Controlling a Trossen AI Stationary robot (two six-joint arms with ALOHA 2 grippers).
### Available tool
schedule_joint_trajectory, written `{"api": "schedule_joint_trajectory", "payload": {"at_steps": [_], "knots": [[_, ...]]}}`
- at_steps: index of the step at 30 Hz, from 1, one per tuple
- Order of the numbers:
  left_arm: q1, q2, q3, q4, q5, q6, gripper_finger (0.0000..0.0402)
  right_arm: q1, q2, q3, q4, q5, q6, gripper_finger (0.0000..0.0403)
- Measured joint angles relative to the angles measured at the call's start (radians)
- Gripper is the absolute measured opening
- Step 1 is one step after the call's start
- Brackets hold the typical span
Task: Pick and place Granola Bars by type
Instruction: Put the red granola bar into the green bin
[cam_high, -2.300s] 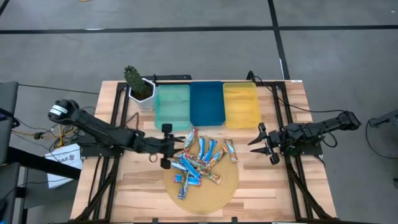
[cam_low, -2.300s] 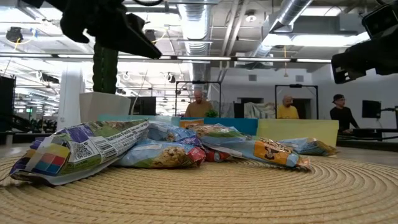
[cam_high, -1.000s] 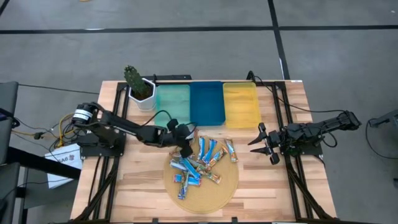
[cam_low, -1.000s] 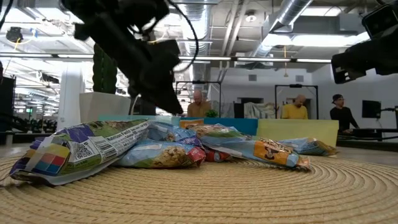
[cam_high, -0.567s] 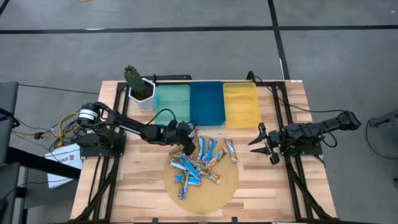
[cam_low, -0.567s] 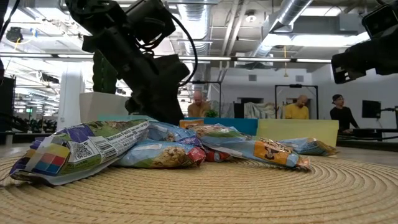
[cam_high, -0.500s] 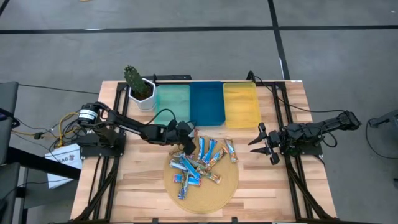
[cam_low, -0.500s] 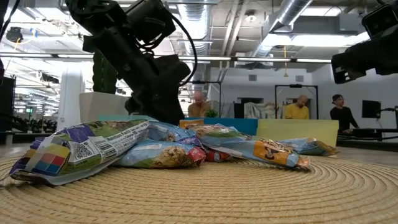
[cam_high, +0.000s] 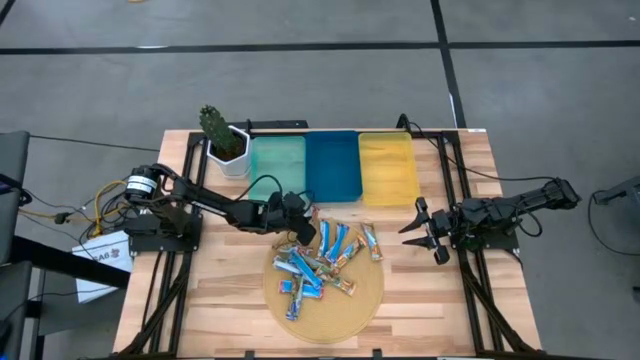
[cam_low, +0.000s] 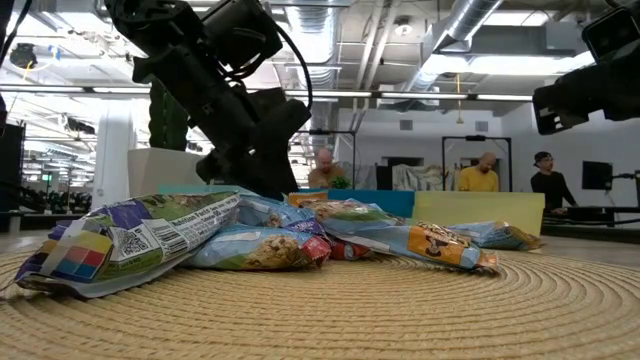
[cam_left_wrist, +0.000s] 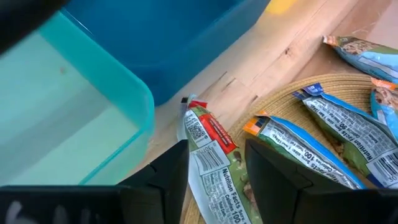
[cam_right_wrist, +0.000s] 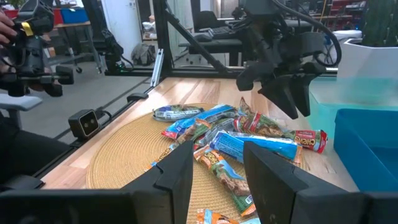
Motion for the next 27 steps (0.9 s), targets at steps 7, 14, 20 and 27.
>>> {"api": "schedule_joint_trajectory", "payload": {"at_steps": [7, 14, 20, 27], "knots": [[-0.003, 0.000, 0.000, -0.004, 0.049, -0.051, 0.0213, 0.000, 0.000, 0.000, 0.000, 0.000, 0.000, 0.0133], [-0.012, 0.068, 0.039, -0.025, 0.084, -0.062, 0.0228, 0.000, 0.000, 0.000, 0.000, 0.000, 0.000, 0.0134], [-0.009, 0.179, 0.136, -0.015, 0.108, -0.020, 0.0222, 0.000, 0.000, 0.000, 0.000, 0.000, 0.000, 0.0133], [-0.001, 0.211, 0.186, -0.084, 0.104, -0.017, 0.0211, 0.000, 0.000, 0.000, 0.000, 0.000, 0.000, 0.0133]]}}
